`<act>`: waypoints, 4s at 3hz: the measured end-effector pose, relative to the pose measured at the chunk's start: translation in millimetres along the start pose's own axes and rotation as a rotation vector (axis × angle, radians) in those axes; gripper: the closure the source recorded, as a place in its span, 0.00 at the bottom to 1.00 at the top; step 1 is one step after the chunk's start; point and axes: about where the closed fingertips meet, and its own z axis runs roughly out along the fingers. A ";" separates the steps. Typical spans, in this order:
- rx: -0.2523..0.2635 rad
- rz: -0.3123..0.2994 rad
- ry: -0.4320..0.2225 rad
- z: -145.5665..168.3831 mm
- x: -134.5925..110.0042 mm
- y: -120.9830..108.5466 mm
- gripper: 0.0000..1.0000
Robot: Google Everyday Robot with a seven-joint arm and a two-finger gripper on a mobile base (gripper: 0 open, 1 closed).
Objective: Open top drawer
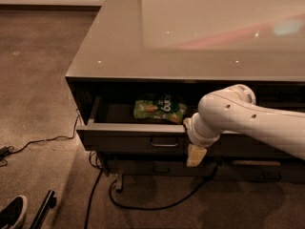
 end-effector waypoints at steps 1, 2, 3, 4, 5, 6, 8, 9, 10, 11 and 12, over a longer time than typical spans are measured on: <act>-0.010 -0.001 0.026 -0.6 5.0 5.7 0.42; -0.022 0.018 0.055 -4.1 11.3 12.7 0.65; -0.041 0.056 0.084 -11.1 19.4 24.5 0.68; -0.041 0.056 0.084 -11.8 15.7 26.5 0.45; -0.041 0.056 0.084 -11.8 15.7 26.6 0.22; -0.041 0.056 0.084 -11.8 15.7 26.6 0.01; -0.091 0.026 0.111 4.5 20.1 58.6 0.00; -0.098 0.016 0.135 1.8 24.0 74.4 0.19; -0.102 0.011 0.161 -4.9 31.2 93.2 0.41; -0.102 0.011 0.161 -5.1 31.2 93.1 0.39; -0.102 0.011 0.161 -8.0 30.7 93.6 0.16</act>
Offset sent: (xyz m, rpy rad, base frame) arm -0.0229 -0.0206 0.0020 -0.0798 0.0450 -0.0682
